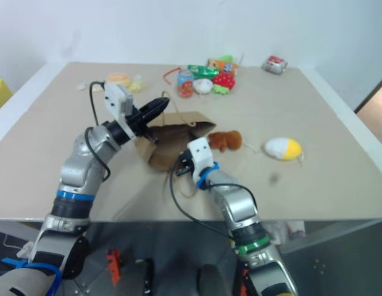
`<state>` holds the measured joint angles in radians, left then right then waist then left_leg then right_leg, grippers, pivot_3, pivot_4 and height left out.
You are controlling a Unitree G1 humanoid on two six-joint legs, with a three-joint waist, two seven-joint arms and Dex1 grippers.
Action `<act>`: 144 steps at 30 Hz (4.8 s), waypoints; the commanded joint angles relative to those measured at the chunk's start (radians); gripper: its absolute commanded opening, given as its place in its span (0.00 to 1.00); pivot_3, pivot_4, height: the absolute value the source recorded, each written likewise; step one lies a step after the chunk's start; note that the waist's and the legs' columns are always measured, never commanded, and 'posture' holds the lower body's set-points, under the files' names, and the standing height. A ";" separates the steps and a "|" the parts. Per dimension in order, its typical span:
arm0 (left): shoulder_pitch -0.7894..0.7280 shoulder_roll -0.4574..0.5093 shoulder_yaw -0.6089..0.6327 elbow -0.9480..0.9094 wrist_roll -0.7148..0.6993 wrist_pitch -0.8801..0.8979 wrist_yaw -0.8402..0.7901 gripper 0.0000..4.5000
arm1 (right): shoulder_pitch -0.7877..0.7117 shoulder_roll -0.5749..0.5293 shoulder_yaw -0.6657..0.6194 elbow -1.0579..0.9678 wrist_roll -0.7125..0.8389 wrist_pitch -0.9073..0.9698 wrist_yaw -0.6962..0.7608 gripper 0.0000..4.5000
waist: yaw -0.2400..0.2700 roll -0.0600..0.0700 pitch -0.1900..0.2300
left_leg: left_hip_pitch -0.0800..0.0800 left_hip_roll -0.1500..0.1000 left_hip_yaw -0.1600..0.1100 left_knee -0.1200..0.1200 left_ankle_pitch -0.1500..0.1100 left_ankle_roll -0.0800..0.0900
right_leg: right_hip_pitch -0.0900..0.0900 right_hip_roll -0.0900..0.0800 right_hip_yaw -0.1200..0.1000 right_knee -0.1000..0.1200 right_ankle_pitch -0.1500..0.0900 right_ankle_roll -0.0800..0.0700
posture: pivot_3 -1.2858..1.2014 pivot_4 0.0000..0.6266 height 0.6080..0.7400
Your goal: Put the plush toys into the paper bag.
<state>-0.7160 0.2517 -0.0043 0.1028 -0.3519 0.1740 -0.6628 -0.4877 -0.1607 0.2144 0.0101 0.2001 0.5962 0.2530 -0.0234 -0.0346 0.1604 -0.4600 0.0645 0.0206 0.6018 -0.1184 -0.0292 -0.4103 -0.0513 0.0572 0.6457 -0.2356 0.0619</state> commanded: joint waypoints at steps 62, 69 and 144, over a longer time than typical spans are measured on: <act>0.106 0.018 -0.075 -0.017 0.214 -0.749 -0.036 0.00 | -0.072 -0.014 -0.187 -0.172 0.199 0.085 0.240 0.01 | 0.001 0.001 0.000 | 0.001 0.000 0.000 -0.002 0.000 -0.001 | -0.001 0.000 0.001 0.000 0.000 -0.001 | 0.52 0.24 1.00; 0.112 0.017 -0.091 0.012 0.220 -0.778 -0.037 0.00 | 0.027 -0.125 -0.239 -0.389 0.365 0.181 0.360 0.01 | 0.003 0.001 0.000 | -0.002 0.000 0.000 -0.003 -0.001 -0.002 | -0.003 0.000 0.001 0.000 -0.001 -0.002 | 0.52 0.24 1.00; 0.216 0.048 -0.067 -0.325 -0.265 0.120 -0.012 0.00 | 0.030 -0.507 -0.431 0.095 -0.009 -0.178 0.231 0.01 | 0.001 0.004 0.002 | 0.003 -0.002 0.004 0.000 0.000 -0.001 | 0.001 -0.001 0.005 -0.001 -0.001 0.001 | 0.52 0.24 1.00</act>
<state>-0.4804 0.3085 -0.1180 -0.1747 -0.5648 0.2371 -0.7173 -0.4622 -0.6592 -0.1314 0.2301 0.0980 0.4395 0.4326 -0.0223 -0.0309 0.1622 -0.4572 0.0630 0.0245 0.6013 -0.1187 -0.0298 -0.4092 -0.0520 0.0624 0.6447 -0.2368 0.0636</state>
